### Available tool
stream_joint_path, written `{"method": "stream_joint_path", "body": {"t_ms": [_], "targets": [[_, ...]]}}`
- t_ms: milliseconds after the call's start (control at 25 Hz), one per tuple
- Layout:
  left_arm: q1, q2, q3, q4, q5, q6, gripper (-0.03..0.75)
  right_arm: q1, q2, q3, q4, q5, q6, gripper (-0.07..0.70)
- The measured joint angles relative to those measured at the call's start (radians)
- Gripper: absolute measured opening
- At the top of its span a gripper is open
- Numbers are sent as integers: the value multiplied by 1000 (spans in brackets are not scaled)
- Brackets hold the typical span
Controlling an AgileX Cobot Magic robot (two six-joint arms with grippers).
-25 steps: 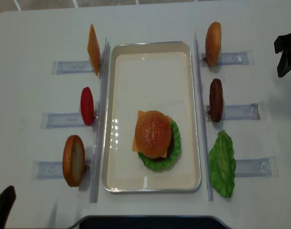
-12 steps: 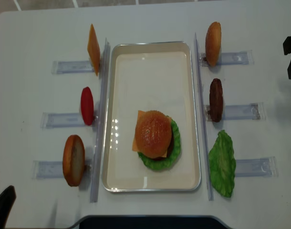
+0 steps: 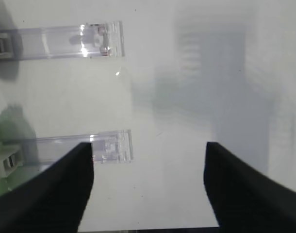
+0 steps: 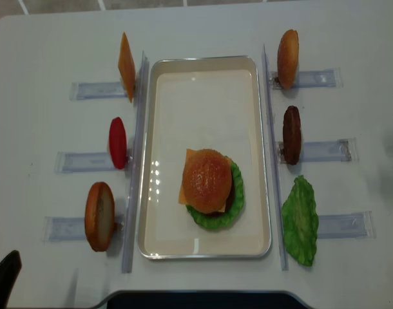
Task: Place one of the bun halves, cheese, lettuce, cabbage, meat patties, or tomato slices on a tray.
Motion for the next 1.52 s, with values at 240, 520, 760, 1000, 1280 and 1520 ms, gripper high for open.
{"method": "stream_joint_path", "body": {"t_ms": [240, 520, 760, 1000, 1280, 1520], "targets": [[0, 0, 0, 0, 0, 0, 535, 0, -127, 111, 0, 3, 0, 484], [0, 0, 0, 0, 0, 0, 535, 0, -331, 259, 0, -9, 0, 482], [0, 0, 0, 0, 0, 0, 535, 0, -575, 359, 0, -49, 0, 482], [0, 0, 0, 0, 0, 0, 535, 0, -750, 437, 0, -60, 0, 482], [0, 0, 0, 0, 0, 0, 535, 0, -943, 502, 0, -94, 0, 482], [0, 0, 0, 0, 0, 0, 535, 0, -1054, 504, 0, -96, -4, 482]]}}
